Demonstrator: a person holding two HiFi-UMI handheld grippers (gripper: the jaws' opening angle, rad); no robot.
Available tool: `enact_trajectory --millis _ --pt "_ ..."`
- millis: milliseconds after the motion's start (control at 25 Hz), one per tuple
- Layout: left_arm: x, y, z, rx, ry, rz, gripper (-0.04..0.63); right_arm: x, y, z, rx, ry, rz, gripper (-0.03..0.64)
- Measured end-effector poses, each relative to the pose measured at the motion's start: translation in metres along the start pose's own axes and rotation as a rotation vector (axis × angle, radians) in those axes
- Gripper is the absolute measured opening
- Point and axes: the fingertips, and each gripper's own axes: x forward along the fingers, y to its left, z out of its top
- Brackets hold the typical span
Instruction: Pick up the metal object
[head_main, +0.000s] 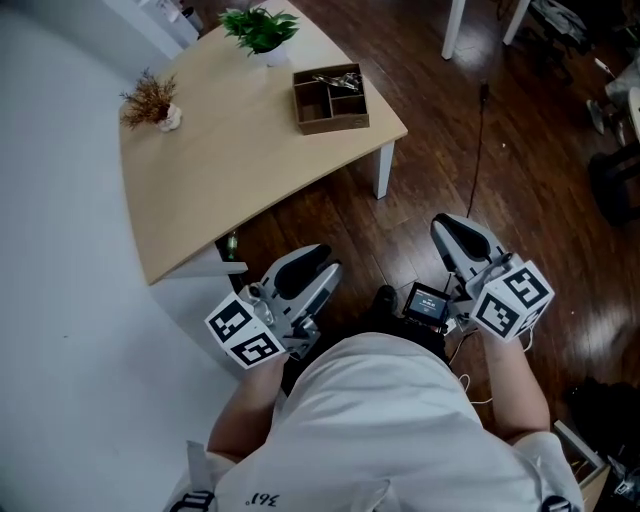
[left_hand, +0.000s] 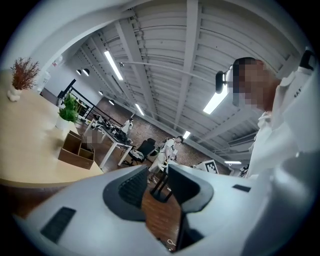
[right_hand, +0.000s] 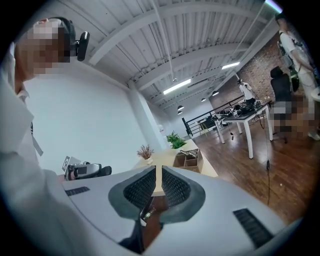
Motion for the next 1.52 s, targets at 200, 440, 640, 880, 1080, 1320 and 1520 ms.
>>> enact_trajectory --millis 200,440,640,880,1080,1320,1520 --pt "0.021 0.007 0.001 -0.010 0.006 0.023 0.112 0.007 -0.022 0.004 0.003 0.016 0.019 0.017" --pt "0.036 0.023 0.008 -0.014 0.007 0.035 0.112 0.021 -0.035 0.008 -0.001 0.039 0.027 0.017" --pt "0.042 0.045 0.015 -0.019 0.006 0.018 0.112 0.040 -0.042 0.011 -0.011 0.045 0.011 0.017" --pt "0.040 0.085 0.037 -0.023 0.017 -0.008 0.112 0.079 -0.040 0.020 -0.014 0.043 -0.018 0.017" --pt "0.037 0.125 0.063 -0.036 0.031 -0.049 0.112 0.120 -0.039 0.032 -0.021 0.051 -0.060 0.017" --pt "0.029 0.171 0.094 -0.042 0.052 -0.094 0.112 0.165 -0.033 0.048 -0.039 0.053 -0.119 0.017" --pt "0.018 0.201 0.111 -0.044 0.069 -0.133 0.112 0.196 -0.027 0.053 -0.062 0.057 -0.164 0.017"
